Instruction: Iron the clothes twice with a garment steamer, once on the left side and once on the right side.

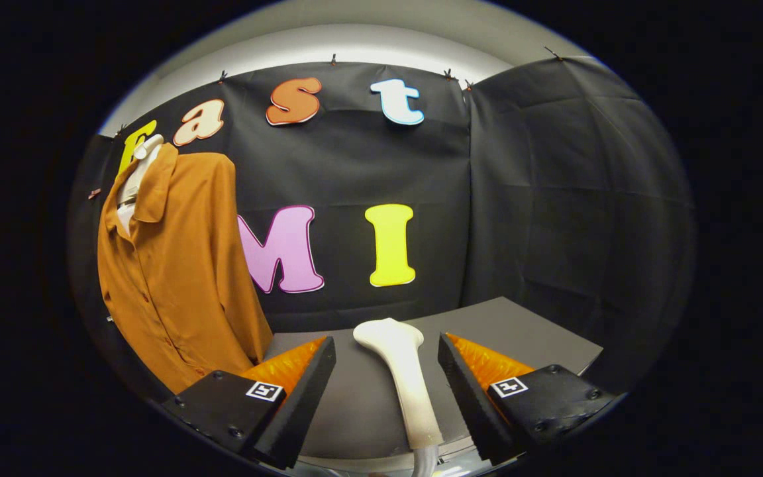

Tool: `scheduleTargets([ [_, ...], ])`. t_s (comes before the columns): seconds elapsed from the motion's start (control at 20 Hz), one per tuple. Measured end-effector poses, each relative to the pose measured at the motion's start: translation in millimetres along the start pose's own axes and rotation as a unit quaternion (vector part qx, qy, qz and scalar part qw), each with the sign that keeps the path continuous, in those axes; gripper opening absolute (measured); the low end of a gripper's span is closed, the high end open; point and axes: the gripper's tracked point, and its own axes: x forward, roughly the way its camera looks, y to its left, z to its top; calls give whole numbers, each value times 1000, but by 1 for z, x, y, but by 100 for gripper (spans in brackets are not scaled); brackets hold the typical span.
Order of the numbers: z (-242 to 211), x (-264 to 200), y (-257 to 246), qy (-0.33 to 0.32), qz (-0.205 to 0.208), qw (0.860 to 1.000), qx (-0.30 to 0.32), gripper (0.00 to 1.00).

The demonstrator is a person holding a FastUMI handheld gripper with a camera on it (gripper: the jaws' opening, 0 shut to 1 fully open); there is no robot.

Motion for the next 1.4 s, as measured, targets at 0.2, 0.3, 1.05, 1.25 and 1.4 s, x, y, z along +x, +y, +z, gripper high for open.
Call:
scheduleTargets([
  [0.2,-25,35,-7,49,6,999,6,98],
  [0.3,-39,47,-11,72,5,997,9,98],
  [1.05,-111,83,-24,218,-6,976,-6,91],
  [1.25,-107,82,-26,211,7,977,-16,43],
  [1.4,-98,78,-27,198,16,980,7,43],
])
